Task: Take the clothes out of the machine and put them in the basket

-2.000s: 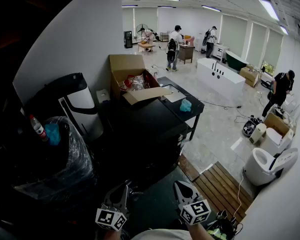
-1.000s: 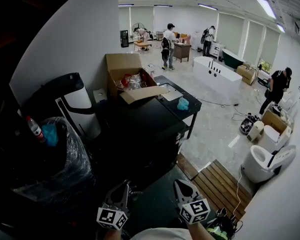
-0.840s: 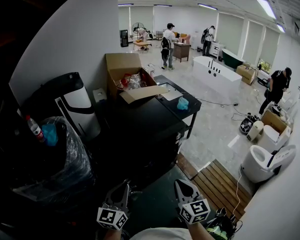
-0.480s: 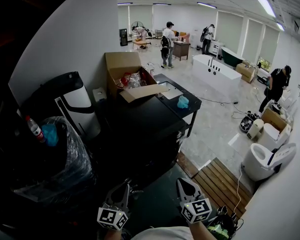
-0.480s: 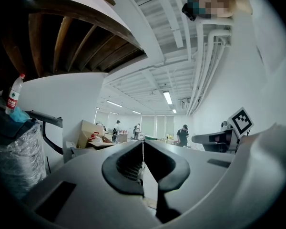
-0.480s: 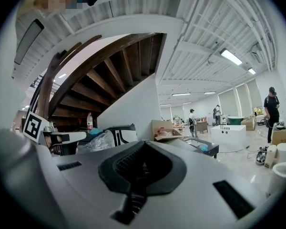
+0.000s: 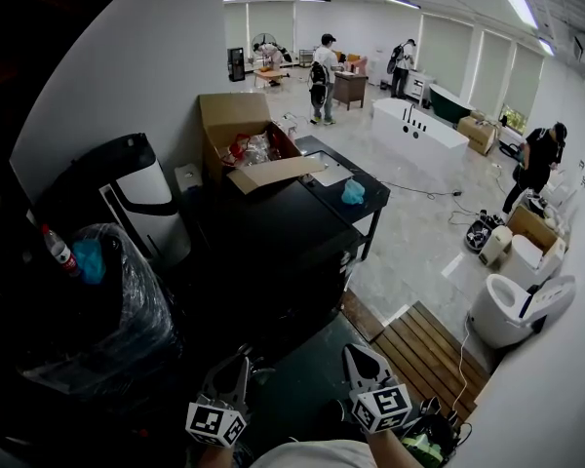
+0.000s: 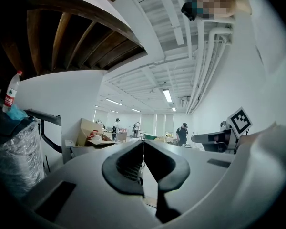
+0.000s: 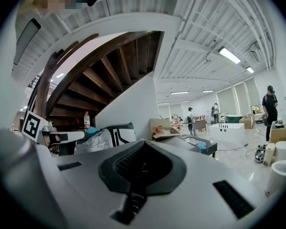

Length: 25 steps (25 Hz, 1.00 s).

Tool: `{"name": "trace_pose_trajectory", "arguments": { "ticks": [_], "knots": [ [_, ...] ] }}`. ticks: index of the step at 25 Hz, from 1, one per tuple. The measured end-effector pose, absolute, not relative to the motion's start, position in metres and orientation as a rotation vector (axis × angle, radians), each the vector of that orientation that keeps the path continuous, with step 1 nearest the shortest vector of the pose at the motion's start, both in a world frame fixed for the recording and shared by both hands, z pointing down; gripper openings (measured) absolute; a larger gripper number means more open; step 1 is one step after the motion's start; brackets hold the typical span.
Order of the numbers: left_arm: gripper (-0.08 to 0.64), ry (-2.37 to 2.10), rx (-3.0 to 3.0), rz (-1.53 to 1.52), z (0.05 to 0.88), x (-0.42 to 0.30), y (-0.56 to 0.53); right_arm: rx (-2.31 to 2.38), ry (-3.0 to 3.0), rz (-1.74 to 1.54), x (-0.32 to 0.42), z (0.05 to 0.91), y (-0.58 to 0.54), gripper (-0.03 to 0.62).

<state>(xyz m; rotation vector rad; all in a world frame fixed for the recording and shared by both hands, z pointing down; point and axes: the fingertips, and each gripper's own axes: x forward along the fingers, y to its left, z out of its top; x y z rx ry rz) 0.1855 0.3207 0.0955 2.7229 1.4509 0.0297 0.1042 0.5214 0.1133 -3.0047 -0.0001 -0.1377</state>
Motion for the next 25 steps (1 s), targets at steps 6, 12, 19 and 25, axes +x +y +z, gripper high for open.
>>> {"name": "trace_pose_trajectory", "arguments": {
  "ticks": [6,12,19,25],
  "knots": [
    [0.023,1.432,2.73,0.052,0.101,0.202,0.341,-2.999,0.021,-0.166,0.12,0.121,0.542,0.008],
    [0.023,1.415,2.746,0.068,0.108,0.22,0.367,-3.008,0.054,-0.183,0.143,0.126,0.566,0.008],
    [0.023,1.404,2.763,0.073,0.12,0.245,0.394,-3.002,0.094,-0.21,0.175,0.141,0.592,0.008],
    [0.023,1.373,2.788,0.095,0.144,0.272,0.413,-3.008,0.101,-0.212,0.205,0.161,0.619,0.008]
  ]
}}
